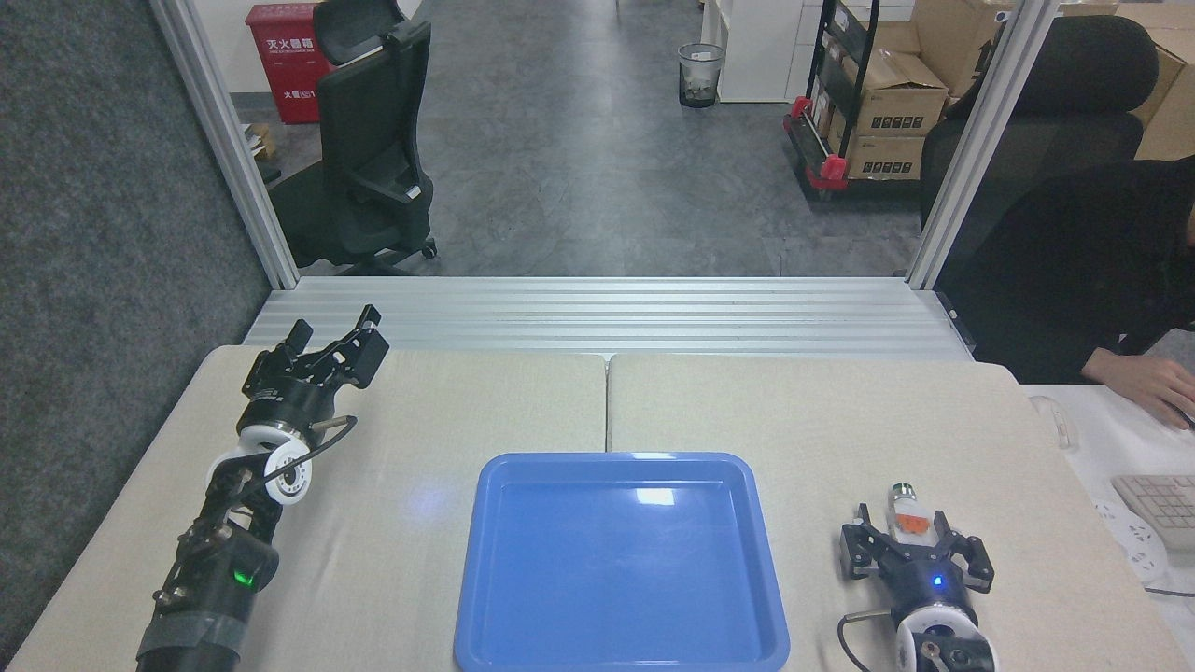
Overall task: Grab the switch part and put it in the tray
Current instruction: 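Carry the held switch part with the right gripper over the blue tray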
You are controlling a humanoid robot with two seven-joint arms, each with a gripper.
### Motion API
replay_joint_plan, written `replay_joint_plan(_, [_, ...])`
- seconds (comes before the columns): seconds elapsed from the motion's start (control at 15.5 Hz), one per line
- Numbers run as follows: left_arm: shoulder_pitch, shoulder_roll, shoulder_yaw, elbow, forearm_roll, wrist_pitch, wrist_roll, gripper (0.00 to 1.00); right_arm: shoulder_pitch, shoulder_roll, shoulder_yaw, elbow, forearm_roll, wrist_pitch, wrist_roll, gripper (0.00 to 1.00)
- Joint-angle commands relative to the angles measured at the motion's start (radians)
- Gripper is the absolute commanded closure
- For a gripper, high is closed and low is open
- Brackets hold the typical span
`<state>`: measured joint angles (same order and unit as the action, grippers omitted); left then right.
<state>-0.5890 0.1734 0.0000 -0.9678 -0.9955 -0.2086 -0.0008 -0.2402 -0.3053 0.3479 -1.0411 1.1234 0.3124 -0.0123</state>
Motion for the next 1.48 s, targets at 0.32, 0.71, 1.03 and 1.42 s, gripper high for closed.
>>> replay_joint_plan(0.32, [0.000,0.000,-0.023,0.001,0.003,0.000,0.001,0.00,-0.057,0.123,-0.107,-0.193,-0.013,0.088,-0.005,1.00])
replay_joint_plan(0.71, [0.000,0.000,-0.023,0.001,0.003,0.000,0.001,0.00,0.007,0.300,0.372,-0.597,0.293,0.114,0.004,1.00])
replay_joint_plan(1.03, [0.000,0.000,-0.023,0.000,0.003,0.000,0.001,0.00,0.191,0.345,0.504,-0.396,0.386,0.293,0.098,1.00])
replay_joint_plan(1.42, [0.000,0.000,-0.023,0.000,0.003,0.000,0.001,0.00,0.148,0.345,0.435,-0.263,0.325,0.293,0.132,0.35])
